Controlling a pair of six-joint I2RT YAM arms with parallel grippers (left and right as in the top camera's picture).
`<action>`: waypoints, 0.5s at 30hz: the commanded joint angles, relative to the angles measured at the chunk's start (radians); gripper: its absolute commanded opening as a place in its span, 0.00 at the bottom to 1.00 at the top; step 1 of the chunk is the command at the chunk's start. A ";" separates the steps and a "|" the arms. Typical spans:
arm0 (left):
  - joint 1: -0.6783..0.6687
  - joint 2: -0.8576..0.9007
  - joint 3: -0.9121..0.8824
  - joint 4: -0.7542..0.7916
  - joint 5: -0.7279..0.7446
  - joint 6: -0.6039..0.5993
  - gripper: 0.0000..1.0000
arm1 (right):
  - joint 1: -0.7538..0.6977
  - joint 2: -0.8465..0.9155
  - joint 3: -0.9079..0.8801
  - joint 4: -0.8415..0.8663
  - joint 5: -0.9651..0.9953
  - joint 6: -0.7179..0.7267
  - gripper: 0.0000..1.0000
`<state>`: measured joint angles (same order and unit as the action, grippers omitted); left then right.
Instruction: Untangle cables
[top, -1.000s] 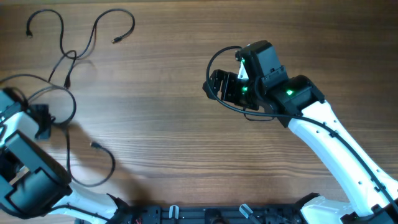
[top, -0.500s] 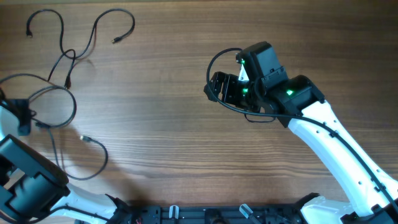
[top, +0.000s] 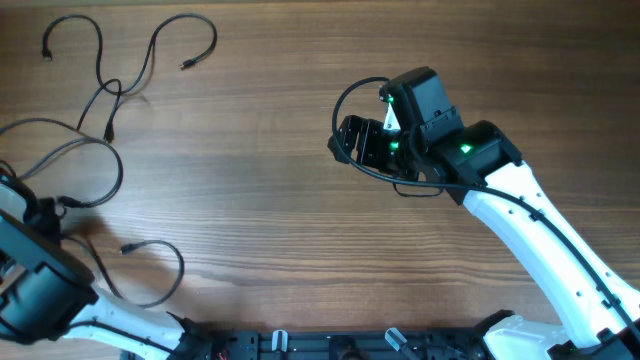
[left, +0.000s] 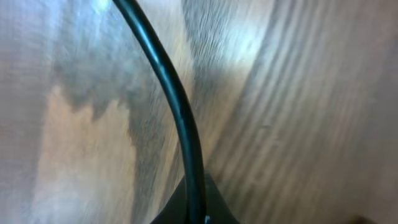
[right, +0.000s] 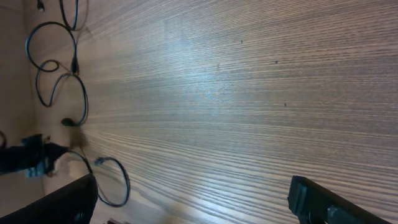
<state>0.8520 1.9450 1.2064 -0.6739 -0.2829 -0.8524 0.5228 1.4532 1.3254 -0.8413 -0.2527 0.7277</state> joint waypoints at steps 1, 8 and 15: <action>0.001 0.043 -0.010 0.079 0.125 0.049 0.04 | 0.003 -0.003 0.008 0.002 0.018 -0.021 1.00; -0.003 0.047 -0.010 0.132 0.203 0.066 0.26 | 0.003 -0.003 0.008 0.002 0.018 -0.018 1.00; -0.003 0.045 -0.008 0.084 0.130 0.089 0.73 | 0.003 -0.003 0.008 -0.001 0.017 -0.018 1.00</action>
<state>0.8494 1.9598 1.2179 -0.5495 -0.1143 -0.7750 0.5228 1.4532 1.3254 -0.8417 -0.2523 0.7280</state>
